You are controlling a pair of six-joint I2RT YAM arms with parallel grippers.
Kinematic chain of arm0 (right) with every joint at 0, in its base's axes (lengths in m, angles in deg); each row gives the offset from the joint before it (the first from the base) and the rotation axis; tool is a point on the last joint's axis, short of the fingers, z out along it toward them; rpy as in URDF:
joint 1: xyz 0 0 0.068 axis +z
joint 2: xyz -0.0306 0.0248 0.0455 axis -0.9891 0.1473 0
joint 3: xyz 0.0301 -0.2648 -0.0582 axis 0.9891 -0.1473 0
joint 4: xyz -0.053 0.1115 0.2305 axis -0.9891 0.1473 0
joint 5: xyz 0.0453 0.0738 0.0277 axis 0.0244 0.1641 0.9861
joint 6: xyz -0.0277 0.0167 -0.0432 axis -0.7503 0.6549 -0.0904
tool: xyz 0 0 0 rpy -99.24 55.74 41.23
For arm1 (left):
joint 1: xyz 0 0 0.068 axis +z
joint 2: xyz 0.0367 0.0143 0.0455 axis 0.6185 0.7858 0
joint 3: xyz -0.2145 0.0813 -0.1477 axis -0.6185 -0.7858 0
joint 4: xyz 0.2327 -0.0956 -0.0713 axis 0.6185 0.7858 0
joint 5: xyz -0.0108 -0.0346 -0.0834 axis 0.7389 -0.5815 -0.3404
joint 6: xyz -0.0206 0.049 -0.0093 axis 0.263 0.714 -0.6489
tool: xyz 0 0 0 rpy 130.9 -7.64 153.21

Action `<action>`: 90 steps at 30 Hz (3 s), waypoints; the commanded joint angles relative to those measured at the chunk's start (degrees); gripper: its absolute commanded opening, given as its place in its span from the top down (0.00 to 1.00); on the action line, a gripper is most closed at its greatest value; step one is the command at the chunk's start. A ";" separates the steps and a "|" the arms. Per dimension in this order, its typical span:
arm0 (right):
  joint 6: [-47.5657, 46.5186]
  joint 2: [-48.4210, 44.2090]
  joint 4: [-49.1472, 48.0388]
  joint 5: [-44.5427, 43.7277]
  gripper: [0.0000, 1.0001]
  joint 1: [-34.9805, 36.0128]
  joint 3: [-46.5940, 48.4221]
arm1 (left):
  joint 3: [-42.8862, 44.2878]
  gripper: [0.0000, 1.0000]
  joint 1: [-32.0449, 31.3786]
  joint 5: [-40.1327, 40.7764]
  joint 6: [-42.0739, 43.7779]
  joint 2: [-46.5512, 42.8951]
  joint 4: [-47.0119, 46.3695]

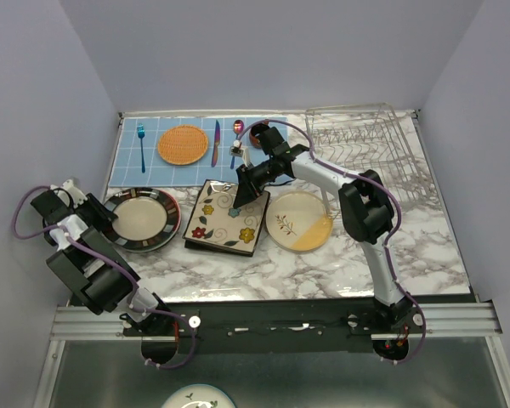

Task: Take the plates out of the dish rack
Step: Place the plate at the center of the board.

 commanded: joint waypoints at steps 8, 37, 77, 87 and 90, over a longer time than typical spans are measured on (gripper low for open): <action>-0.18 1.51 -0.42 0.75 0.63 0.58 1.29 | 2.20 0.58 -0.80 6.85 6.29 -1.12 1.35; -0.44 2.38 -0.16 0.49 0.63 0.58 1.46 | 5.28 0.64 -2.91 10.28 19.90 14.96 -4.36; 0.00 2.56 -0.42 0.22 0.63 0.58 1.37 | -7.64 0.65 -1.50 11.86 38.10 15.05 -16.84; 0.26 2.74 -0.60 0.22 0.63 0.58 1.11 | -10.37 0.63 -1.50 12.04 41.00 13.56 -17.63; 0.35 2.91 -0.69 0.22 0.63 0.58 1.11 | -11.33 0.63 -1.50 12.04 41.80 13.03 -17.98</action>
